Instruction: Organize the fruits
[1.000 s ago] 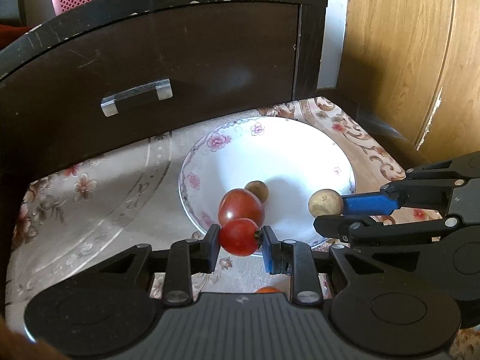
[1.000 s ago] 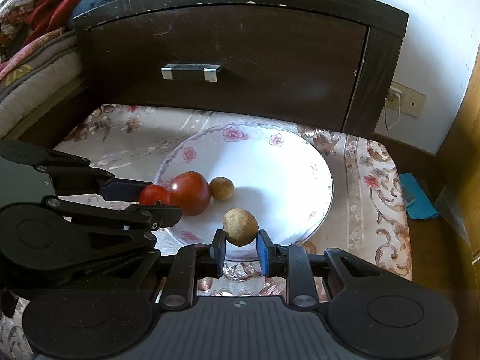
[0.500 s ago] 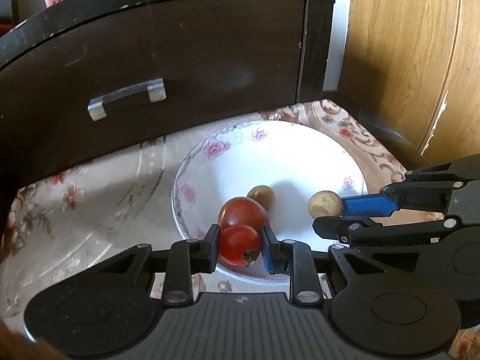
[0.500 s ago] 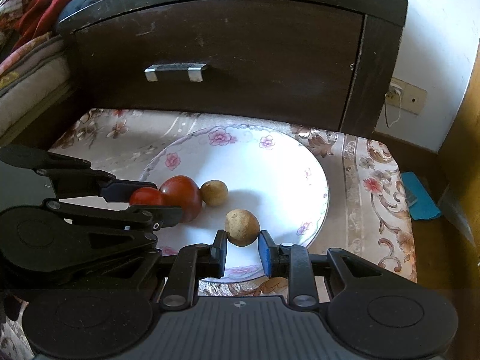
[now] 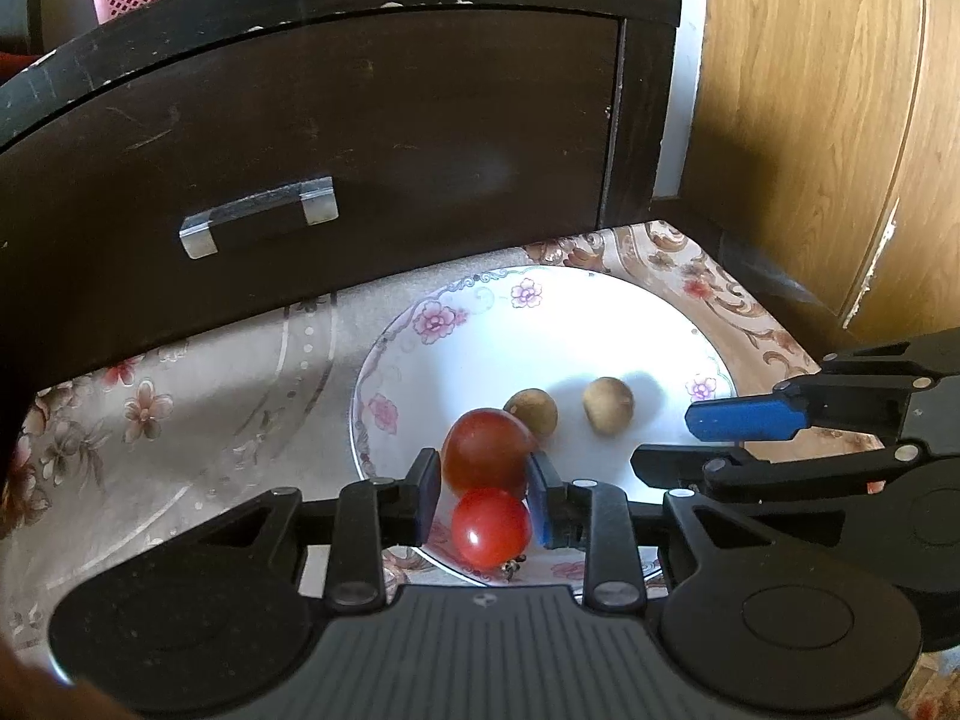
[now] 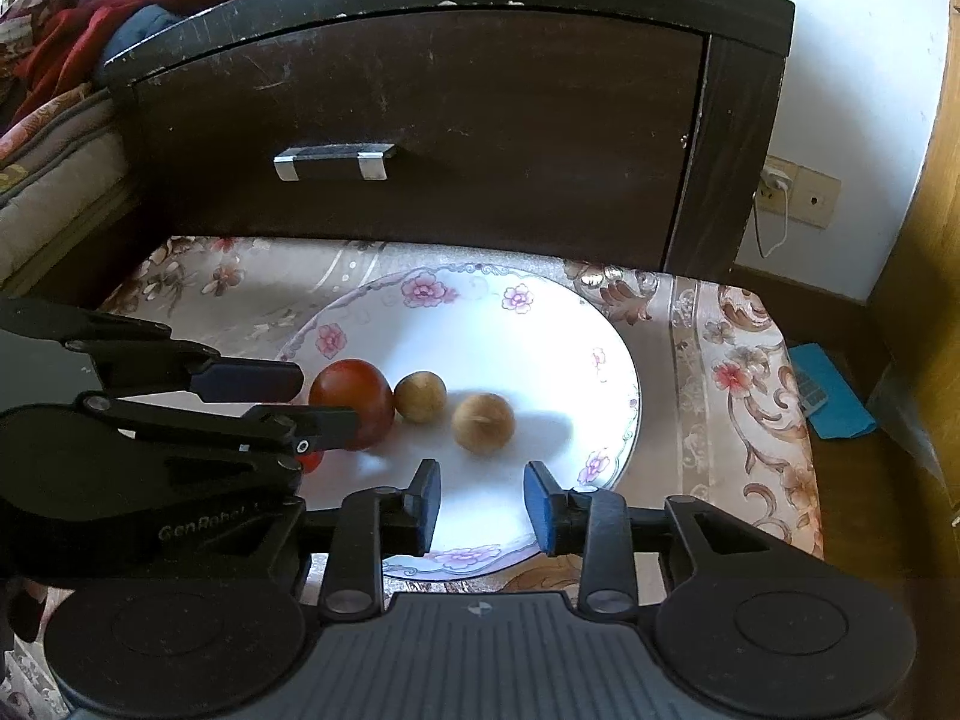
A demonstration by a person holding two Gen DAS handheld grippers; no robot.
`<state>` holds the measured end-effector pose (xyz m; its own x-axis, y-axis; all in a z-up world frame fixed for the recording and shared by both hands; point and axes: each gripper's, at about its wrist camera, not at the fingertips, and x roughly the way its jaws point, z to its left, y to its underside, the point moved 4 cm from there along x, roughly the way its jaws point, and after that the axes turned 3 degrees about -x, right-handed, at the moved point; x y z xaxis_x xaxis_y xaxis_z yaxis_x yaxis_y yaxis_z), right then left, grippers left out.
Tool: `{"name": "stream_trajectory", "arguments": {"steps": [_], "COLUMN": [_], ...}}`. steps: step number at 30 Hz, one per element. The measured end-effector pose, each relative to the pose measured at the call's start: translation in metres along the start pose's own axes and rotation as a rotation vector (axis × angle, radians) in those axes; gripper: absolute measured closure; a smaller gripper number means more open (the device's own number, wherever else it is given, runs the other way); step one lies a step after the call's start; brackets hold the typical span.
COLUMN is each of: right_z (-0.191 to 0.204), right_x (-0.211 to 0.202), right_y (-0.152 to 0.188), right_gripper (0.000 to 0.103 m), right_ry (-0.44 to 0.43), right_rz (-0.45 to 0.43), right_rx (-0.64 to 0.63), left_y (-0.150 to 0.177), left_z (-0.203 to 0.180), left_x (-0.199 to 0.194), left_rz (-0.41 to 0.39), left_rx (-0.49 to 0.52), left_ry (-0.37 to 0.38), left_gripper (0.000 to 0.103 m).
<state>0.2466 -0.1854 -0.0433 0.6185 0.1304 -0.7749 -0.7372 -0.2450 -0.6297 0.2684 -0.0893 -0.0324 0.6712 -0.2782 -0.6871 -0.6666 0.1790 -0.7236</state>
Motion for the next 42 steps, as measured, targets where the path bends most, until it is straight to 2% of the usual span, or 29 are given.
{"name": "stream_trajectory", "arguments": {"steps": [15, 23, 42], "right_z": [0.005, 0.014, 0.041], "right_x": [-0.021, -0.034, -0.065], "right_y": [-0.004, -0.001, 0.035], "right_gripper": [0.074, 0.074, 0.073], "right_ry": [-0.007, -0.024, -0.053], "right_rz": [-0.024, -0.028, 0.025], "right_rx": [0.005, 0.001, 0.003], "left_y": [-0.011, 0.007, 0.055], "left_z": [0.019, 0.023, 0.005], "left_x": [-0.035, -0.047, -0.083], "left_rz": [-0.069, -0.038, 0.037], "left_rx": [-0.054, -0.048, 0.018], "left_ry": [-0.019, -0.039, -0.067], "left_gripper": [0.061, 0.06, 0.06]}}
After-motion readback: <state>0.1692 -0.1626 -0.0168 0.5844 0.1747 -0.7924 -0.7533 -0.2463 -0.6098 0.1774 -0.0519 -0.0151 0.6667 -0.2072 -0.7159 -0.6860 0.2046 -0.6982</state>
